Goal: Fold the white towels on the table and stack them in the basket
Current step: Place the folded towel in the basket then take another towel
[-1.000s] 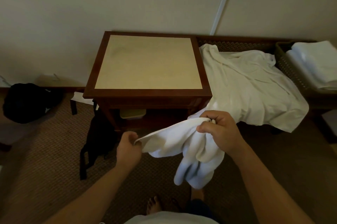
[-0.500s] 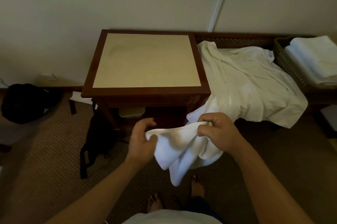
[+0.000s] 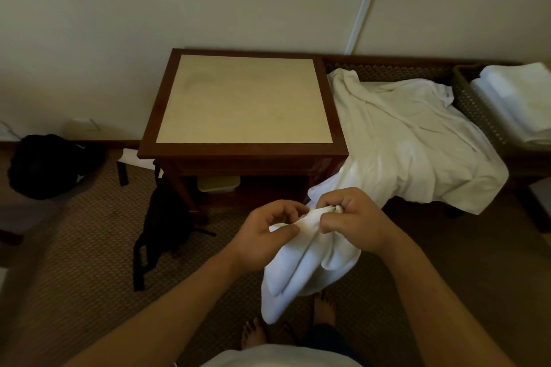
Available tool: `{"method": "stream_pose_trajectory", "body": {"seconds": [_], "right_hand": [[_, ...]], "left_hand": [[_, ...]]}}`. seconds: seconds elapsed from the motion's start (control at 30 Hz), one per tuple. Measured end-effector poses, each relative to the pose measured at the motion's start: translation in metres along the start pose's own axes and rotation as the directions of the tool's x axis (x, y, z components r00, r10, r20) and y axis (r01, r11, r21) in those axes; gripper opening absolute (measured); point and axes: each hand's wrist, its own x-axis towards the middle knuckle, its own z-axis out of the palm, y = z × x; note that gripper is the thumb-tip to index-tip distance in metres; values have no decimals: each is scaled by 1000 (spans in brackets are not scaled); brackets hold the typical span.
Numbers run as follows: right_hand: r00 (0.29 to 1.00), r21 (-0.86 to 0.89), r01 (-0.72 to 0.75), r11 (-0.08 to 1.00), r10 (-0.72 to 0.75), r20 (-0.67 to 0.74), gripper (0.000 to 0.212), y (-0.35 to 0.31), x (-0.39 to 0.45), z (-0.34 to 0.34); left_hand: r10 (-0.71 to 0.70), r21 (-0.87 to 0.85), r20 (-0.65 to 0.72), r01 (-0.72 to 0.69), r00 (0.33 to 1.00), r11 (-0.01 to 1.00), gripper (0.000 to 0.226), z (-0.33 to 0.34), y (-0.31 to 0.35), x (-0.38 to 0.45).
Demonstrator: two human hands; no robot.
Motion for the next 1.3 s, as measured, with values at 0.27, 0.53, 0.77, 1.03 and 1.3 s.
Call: {"method": "stream_pose_trajectory", "body": {"seconds": [0.27, 0.53, 0.77, 1.03, 1.3], "right_hand": [[1000, -9, -23, 1000, 23, -20, 18, 5, 3, 0], [634, 195, -115, 974, 223, -741, 20, 27, 6, -37], [642, 295, -60, 954, 263, -720, 17, 50, -1, -54], [654, 263, -49, 964, 230, -721, 15, 89, -4, -34], [511, 296, -9, 955, 259, -820, 17, 102, 4, -28]], "left_hand": [[-29, 66, 17, 28, 999, 997, 6, -11, 7, 2], [-74, 534, -340, 257, 938, 805, 14, -96, -34, -8], [9, 652, -371, 254, 929, 715, 10, -126, -66, -5], [-35, 508, -579, 394, 814, 766, 14, -138, -64, 14], [282, 759, -409, 152, 868, 634, 25, -147, -67, 15]]}}
